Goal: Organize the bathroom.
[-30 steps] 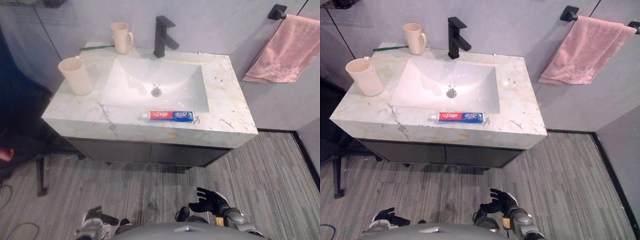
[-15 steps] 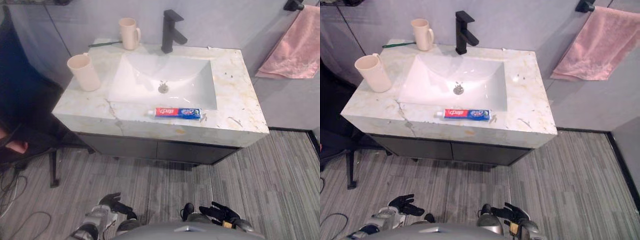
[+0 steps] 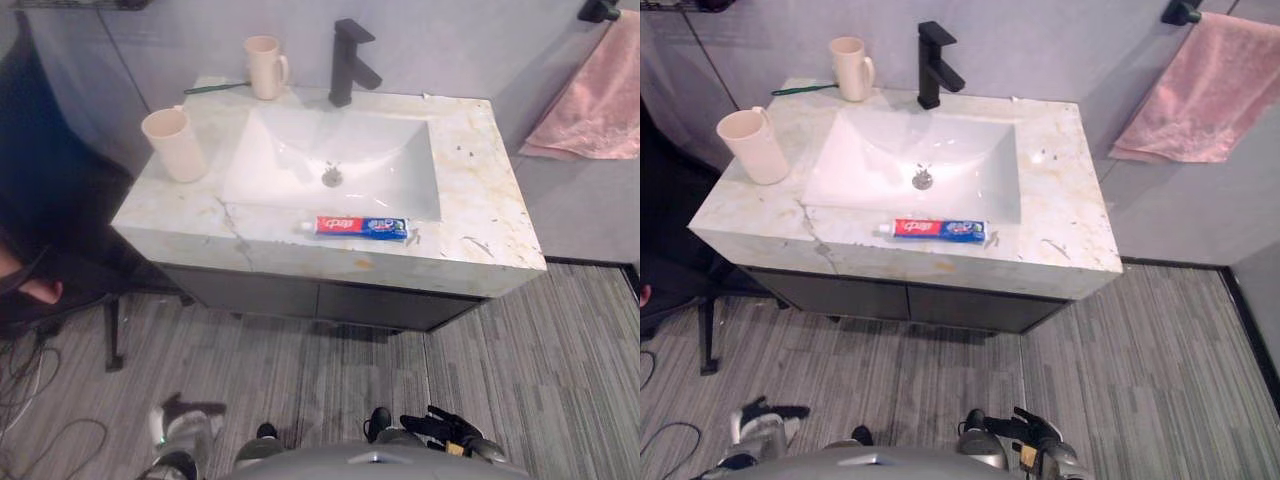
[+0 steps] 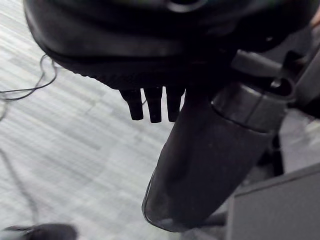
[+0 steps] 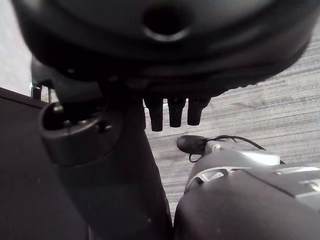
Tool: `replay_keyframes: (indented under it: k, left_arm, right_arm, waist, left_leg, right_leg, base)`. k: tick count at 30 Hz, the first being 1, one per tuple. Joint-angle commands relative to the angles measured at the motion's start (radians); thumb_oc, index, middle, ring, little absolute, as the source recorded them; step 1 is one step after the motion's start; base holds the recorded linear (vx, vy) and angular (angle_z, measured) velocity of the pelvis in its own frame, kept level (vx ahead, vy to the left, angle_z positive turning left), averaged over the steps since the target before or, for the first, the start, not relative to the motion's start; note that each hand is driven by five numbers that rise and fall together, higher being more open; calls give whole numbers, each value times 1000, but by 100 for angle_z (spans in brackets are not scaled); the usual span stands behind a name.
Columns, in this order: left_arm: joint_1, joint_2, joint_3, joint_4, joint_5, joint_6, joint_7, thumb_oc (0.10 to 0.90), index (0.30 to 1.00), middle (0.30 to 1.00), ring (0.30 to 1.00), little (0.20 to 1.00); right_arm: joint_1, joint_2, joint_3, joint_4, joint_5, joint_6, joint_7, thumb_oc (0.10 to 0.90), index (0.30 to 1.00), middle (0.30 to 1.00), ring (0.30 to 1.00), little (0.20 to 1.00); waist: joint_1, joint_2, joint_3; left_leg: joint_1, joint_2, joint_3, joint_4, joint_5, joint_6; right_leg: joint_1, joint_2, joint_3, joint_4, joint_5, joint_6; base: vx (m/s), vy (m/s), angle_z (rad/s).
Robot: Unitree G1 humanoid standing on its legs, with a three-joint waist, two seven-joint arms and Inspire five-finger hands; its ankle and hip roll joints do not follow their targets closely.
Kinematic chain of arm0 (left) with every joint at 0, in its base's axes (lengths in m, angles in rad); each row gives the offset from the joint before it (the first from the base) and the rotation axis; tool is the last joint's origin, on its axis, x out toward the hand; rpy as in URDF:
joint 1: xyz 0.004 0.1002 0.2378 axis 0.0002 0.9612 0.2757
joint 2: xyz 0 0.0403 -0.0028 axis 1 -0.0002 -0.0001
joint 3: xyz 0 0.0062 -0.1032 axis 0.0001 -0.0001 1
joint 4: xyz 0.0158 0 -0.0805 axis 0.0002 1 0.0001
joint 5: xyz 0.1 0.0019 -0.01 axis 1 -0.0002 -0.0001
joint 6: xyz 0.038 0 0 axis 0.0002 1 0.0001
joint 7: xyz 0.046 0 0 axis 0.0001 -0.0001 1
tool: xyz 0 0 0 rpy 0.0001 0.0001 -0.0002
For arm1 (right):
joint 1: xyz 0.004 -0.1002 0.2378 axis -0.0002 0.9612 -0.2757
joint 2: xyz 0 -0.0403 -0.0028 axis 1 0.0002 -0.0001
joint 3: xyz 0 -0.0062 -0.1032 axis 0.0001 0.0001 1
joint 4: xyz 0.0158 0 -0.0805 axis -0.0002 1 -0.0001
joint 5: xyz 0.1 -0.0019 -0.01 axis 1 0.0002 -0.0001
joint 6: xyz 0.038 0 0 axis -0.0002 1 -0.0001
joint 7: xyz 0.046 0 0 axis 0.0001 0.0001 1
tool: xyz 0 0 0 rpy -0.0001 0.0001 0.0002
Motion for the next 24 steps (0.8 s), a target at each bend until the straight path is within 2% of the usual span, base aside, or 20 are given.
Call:
replay_keyframes:
  k: [1,3,4,5,6,8,9,10,11,13,15,16,20,24]
  left_arm:
    - [-61,-22,12,-124,121,-178,197,800,900,900,900,900]
    - [-53,-18,-8,-234,200,-201,295,800,900,900,900,900]
    - [-50,-9,-17,-278,220,-184,328,800,900,900,900,900]
    - [-39,22,-31,-387,291,-198,454,800,900,900,900,900]
    - [-38,44,-25,-464,316,-165,469,800,900,900,900,900]
    - [-35,64,-21,-527,363,-159,499,800,900,900,900,900]
    - [-33,114,-14,-688,418,-155,498,800,900,900,900,900]
    - [-31,131,-8,-762,436,-145,491,800,900,900,900,900]
    - [-28,143,-6,-807,461,-170,492,800,900,900,900,900]
    - [-28,187,17,-1009,519,-161,426,800,900,900,900,900]
    - [-35,194,17,-1077,560,-180,404,800,900,900,900,900]
    - [-51,213,18,-1164,611,-169,389,800,900,900,900,900]
    - [-106,237,-3,-1256,690,-170,316,800,900,900,900,900]
    - [-178,273,-49,-1303,741,-126,120,800,900,900,900,900]
  right_arm:
    - [-25,7,24,46,10,21,-35,800,900,900,900,900]
    - [-25,9,25,45,18,24,-47,800,900,900,900,900]
    - [-25,9,25,46,23,24,-48,800,900,900,900,900]
    - [-26,8,26,45,32,35,-50,800,900,900,900,900]
    - [-29,7,27,45,40,40,-53,800,900,900,900,900]
    - [-31,6,29,44,48,47,-58,800,900,900,900,900]
    - [-39,2,32,43,62,58,-69,800,900,900,900,900]
    - [-42,0,32,44,68,62,-74,800,900,900,900,900]
    - [-44,-2,31,44,71,64,-78,800,900,900,900,900]
    - [-44,-3,20,56,76,55,-76,800,900,900,900,900]
    - [-45,-3,19,62,76,52,-76,800,900,900,900,900]
    - [-46,-4,21,67,77,49,-71,800,900,900,900,900]
    - [-51,-7,22,91,71,38,-59,800,900,900,900,900]
    - [-58,-9,23,104,58,37,-52,800,900,900,900,900]
  waist:
    - [18,14,-8]
    - [30,13,-5]
    - [34,13,-4]
    - [47,12,1]
    - [55,11,2]
    - [63,10,5]
    - [78,5,12]
    - [83,5,15]
    - [88,4,17]
    - [102,5,22]
    - [104,5,21]
    - [105,5,21]
    - [100,7,14]
    - [84,15,1]
  left_leg:
    - [-54,-112,-127,22,-48,35]
    - [-59,-114,-136,23,-48,34]
    - [-61,-114,-139,24,-48,33]
    - [-67,-116,-148,28,-48,32]
    - [-73,-115,-152,35,-48,30]
    - [-79,-115,-158,40,-47,28]
    - [-87,-117,-169,54,-51,27]
    - [-90,-117,-174,60,-52,27]
    - [-92,-118,-179,62,-53,26]
    - [-97,-119,-195,68,-56,27]
    - [-98,-120,-201,70,-57,26]
    - [-98,-118,-203,72,-59,26]
    - [-92,-115,-204,73,-63,25]
    - [-78,-112,-192,73,-70,25]
  right_leg:
    - [-19,71,12,19,-113,19]
    - [-19,69,6,20,-115,18]
    - [-19,69,5,20,-116,17]
    - [-19,69,2,21,-117,16]
    - [-20,68,-1,21,-118,14]
    - [-20,69,-5,20,-118,12]
    - [-16,70,-8,17,-119,7]
    - [-13,71,-10,15,-120,5]
    - [-11,71,-12,13,-120,5]
    - [-6,73,-14,14,-124,2]
    - [-5,75,-12,14,-125,2]
    - [-5,77,-11,16,-127,2]
    - [3,83,-7,13,-131,3]
    - [13,89,4,12,-138,5]
  base:
    - [-67,-15,16]
    - [-65,-12,17]
    - [-104,-19,14]
    - [-112,-28,13]
    - [-126,-38,13]
    - [-84,-43,13]
    - [-89,-52,20]
    - [-98,-56,21]
    - [-70,-44,16]
    - [-62,-49,5]
    - [-40,-38,4]
    - [-31,-33,5]
    - [-19,-35,3]
    - [0,0,0]
